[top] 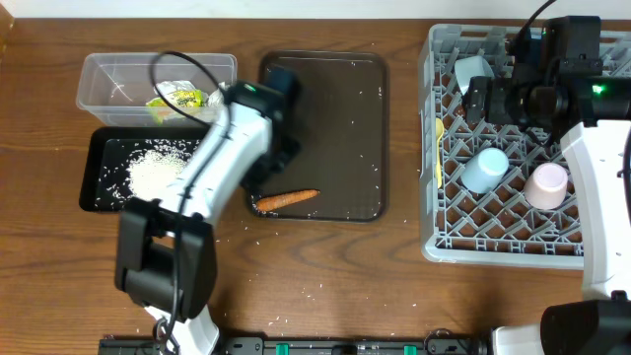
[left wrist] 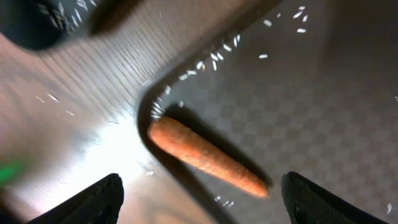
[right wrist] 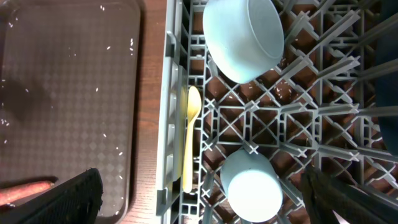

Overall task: Sort waste into correct bins and load items into the dishwasher rack
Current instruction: 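Reach left gripper to the carrot on the dark tray and grasp it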

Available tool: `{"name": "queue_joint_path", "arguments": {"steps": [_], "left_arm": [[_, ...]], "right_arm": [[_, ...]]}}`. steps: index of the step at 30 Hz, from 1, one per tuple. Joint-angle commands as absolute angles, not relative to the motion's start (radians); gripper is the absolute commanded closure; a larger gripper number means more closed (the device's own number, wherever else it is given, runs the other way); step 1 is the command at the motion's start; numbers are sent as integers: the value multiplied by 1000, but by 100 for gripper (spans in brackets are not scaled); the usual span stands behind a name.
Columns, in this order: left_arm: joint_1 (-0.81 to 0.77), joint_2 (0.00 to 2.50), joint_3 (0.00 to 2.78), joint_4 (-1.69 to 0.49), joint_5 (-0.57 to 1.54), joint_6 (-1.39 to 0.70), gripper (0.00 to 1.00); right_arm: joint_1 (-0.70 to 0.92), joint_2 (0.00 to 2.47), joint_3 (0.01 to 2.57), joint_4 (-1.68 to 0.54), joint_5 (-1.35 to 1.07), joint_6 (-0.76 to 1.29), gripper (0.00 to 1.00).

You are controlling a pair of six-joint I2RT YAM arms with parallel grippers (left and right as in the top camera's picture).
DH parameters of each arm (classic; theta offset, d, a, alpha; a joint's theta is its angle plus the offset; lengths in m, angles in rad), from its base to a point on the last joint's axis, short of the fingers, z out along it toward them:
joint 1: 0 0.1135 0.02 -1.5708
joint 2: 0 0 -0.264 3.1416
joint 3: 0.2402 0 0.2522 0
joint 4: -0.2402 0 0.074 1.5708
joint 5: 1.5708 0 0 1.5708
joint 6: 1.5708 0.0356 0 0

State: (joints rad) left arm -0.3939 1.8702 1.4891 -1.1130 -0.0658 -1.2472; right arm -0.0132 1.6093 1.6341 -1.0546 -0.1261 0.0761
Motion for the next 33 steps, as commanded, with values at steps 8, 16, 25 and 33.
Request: {"name": "queue_joint_path", "arguments": {"steps": [8,16,25,33], "left_arm": [[-483,1869,1253,-795,-205,-1551,25],[-484,1869,1187,-757,-156,-1551,29],[-483,1868,1189,-738,-91,-1551,31],[-483,1868,1201,-741,43,-1550,36]], "right_arm": [[-21,1602,1648,-1076,-120,81,1],[-21,1602,1646,-1085,-120,81,1],[-21,1602,1646,-1086,-120,81,1],[-21,1602,1646,-1086,-120,81,1]]}}
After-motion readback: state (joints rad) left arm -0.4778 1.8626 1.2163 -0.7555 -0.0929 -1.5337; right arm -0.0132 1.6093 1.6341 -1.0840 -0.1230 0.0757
